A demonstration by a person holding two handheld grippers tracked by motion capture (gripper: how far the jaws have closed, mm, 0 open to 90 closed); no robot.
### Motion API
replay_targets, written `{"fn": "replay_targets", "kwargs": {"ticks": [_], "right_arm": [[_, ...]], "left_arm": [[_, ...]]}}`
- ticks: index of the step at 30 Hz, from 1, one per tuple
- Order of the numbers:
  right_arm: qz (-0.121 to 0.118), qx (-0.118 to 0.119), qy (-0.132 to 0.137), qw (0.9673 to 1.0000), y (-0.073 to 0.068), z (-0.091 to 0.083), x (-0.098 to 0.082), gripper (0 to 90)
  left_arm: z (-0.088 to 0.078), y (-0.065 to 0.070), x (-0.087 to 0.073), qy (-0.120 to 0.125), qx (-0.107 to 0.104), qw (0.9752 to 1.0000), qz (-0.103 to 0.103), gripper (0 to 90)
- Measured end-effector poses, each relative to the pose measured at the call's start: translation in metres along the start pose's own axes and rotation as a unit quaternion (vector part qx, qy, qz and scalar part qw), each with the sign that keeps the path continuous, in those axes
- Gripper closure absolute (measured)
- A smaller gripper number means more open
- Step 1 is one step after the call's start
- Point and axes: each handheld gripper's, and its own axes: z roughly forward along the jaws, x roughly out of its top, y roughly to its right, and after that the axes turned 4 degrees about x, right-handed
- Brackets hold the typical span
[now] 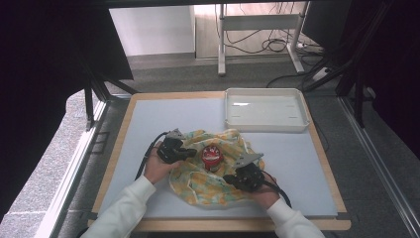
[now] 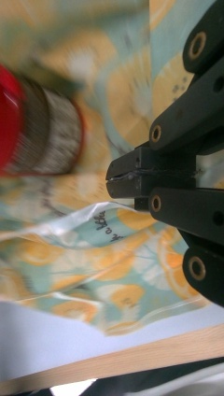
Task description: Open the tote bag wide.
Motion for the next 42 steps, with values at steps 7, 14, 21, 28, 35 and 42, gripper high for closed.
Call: {"fn": "replay_targets", "kwargs": {"ticks": [7,14,21,28,35,42], "right_arm": [[0.013,-0.022,0.063,0.9977,0.015,-0.028,0.020,89.1],[0.016,-0.028,0.066,0.9973,0.040,-0.019,0.048,89.1],[0.029,-0.025,0.050,0.9980,0.064,0.005,0.061,89.2],[0.063,-0.035,0.039,0.9967,0.090,0.024,0.063,89.3],[0.120,-0.053,0.018,0.9912,0.124,0.049,0.047,89.4],[0.135,-0.064,0.018,0.9885,0.129,0.052,0.040,89.4]], "left_arm": [[-0.004,0.004,0.000,0.001,0.000,1.0000,0.008,90.0],[-0.006,0.004,0.000,0.004,-0.001,0.9999,0.009,90.0],[-0.004,0.003,0.000,0.001,-0.002,1.0000,0.008,90.0],[0.000,0.000,-0.002,-0.005,-0.001,1.0000,0.000,90.0],[0.008,-0.009,-0.007,-0.018,0.006,0.9997,-0.012,90.0],[0.013,-0.009,-0.010,-0.031,0.006,0.9994,-0.009,90.0]]}}
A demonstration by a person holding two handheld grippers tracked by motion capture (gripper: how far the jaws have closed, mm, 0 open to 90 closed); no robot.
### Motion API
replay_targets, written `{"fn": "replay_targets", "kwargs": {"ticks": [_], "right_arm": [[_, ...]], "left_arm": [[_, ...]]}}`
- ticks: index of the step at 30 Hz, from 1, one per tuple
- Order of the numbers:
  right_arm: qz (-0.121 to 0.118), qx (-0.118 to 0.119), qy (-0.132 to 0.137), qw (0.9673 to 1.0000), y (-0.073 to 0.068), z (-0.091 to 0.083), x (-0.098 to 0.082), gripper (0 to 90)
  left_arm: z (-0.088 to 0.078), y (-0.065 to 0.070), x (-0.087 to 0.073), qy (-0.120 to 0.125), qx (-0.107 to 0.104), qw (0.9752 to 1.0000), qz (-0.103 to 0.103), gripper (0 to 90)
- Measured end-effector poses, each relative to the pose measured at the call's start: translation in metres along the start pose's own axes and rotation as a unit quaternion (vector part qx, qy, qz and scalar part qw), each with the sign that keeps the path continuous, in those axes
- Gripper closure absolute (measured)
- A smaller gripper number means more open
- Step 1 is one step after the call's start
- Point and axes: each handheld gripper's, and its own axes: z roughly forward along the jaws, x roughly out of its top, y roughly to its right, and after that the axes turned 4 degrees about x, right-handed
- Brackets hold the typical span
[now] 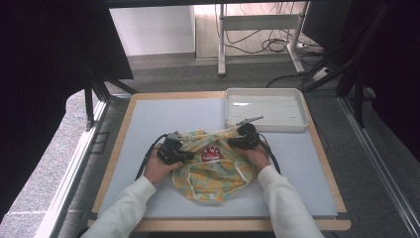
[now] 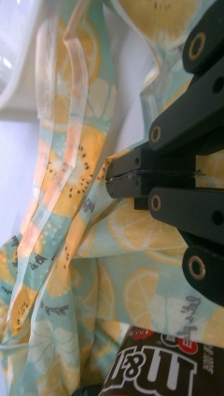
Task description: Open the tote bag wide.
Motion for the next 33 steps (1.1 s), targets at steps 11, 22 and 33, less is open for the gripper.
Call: {"fn": "replay_targets", "kwargs": {"ticks": [11,22,33], "right_arm": [[-0.085,0.034,0.059,0.9940,-0.066,-0.079,-0.006,89.4],[-0.082,0.083,0.001,0.9932,-0.090,-0.070,-0.038,89.3],[-0.086,0.092,-0.069,0.9896,-0.091,-0.045,-0.066,89.4]], "left_arm": [[0.000,-0.001,0.000,0.001,0.002,1.0000,-0.002,90.0],[0.001,-0.002,-0.001,-0.003,0.002,1.0000,0.001,90.0],[0.003,-0.002,-0.001,-0.006,0.002,1.0000,-0.001,90.0]]}}
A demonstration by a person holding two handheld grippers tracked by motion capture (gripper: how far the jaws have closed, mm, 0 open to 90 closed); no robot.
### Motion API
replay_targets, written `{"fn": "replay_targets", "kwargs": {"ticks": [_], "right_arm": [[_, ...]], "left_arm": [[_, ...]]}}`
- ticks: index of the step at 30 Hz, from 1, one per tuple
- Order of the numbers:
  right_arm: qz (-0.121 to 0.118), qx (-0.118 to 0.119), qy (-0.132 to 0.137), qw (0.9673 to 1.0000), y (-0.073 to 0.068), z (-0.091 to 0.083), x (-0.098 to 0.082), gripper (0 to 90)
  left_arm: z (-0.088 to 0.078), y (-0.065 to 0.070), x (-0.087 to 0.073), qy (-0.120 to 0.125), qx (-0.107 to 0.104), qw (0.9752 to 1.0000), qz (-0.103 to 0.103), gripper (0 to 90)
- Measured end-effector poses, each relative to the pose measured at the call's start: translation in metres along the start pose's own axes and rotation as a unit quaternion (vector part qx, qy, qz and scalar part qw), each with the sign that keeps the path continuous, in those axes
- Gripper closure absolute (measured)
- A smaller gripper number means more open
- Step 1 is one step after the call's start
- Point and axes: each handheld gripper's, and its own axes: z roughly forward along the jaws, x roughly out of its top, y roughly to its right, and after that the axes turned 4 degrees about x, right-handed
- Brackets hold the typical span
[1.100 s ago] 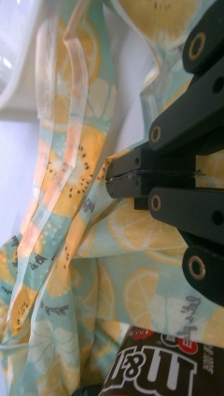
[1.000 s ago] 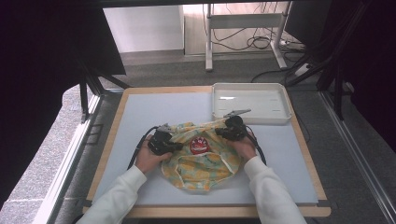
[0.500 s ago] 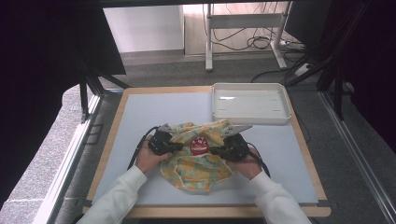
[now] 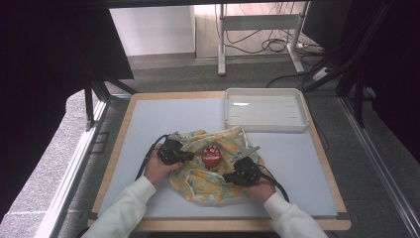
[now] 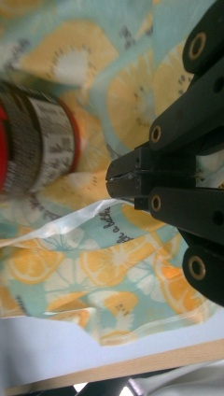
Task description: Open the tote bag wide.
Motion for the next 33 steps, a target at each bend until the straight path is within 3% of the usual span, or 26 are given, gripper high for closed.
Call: {"fn": "replay_targets", "kwargs": {"ticks": [6,10,17,33], "right_arm": [[0.000,-0.004,-0.001,1.0000,0.001,0.001,0.000,89.4],[-0.008,-0.016,0.034,0.9993,0.002,-0.011,0.005,89.4],[-0.010,-0.042,0.090,0.9950,0.007,-0.033,0.012,89.4],[0.008,-0.070,0.117,0.9907,0.021,-0.049,0.012,89.3]], "left_arm": [[0.000,0.000,0.000,0.001,0.000,1.0000,-0.001,90.0],[-0.003,0.001,0.000,0.007,0.000,1.0000,0.003,90.0],[-0.019,0.003,0.002,0.031,-0.004,0.9995,0.001,90.0],[-0.047,0.018,-0.004,0.070,-0.012,0.9974,0.015,89.6]]}}
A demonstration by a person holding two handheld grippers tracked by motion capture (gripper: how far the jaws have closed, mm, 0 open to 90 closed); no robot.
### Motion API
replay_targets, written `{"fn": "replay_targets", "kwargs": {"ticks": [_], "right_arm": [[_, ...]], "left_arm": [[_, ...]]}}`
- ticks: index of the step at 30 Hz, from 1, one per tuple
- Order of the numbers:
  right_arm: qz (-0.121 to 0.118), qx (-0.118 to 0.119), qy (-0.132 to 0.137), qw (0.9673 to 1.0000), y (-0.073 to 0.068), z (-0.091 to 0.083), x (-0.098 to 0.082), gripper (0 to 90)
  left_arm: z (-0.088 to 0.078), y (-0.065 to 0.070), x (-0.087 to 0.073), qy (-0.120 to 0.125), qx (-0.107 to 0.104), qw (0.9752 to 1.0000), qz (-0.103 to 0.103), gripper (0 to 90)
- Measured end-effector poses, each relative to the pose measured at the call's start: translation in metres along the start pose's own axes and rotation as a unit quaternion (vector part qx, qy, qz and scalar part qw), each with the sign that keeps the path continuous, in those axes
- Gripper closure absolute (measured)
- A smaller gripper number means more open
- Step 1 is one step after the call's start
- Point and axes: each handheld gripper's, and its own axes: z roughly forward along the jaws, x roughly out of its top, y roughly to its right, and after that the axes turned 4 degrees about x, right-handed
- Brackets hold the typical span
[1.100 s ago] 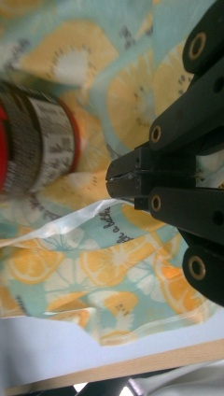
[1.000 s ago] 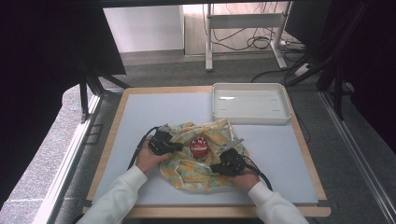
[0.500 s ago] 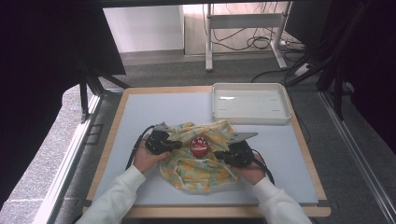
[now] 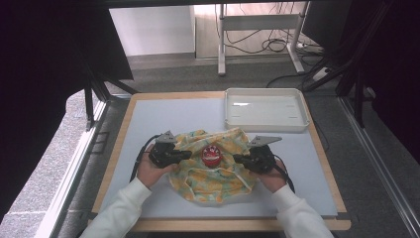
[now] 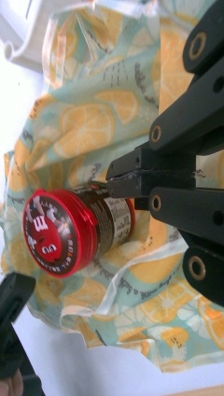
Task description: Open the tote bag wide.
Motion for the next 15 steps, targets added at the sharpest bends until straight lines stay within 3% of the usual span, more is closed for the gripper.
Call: {"fn": "replay_targets", "kwargs": {"ticks": [10,15], "right_arm": [[0.006,-0.012,0.018,0.9998,0.007,-0.010,0.002,88.3],[0.009,-0.016,0.026,0.9995,0.009,-0.014,0.003,84.5]], "left_arm": [[-0.025,0.005,-0.016,0.027,0.004,0.9996,-0.008,85.2],[-0.042,0.005,-0.031,0.043,0.027,0.9986,-0.017,68.9]]}}
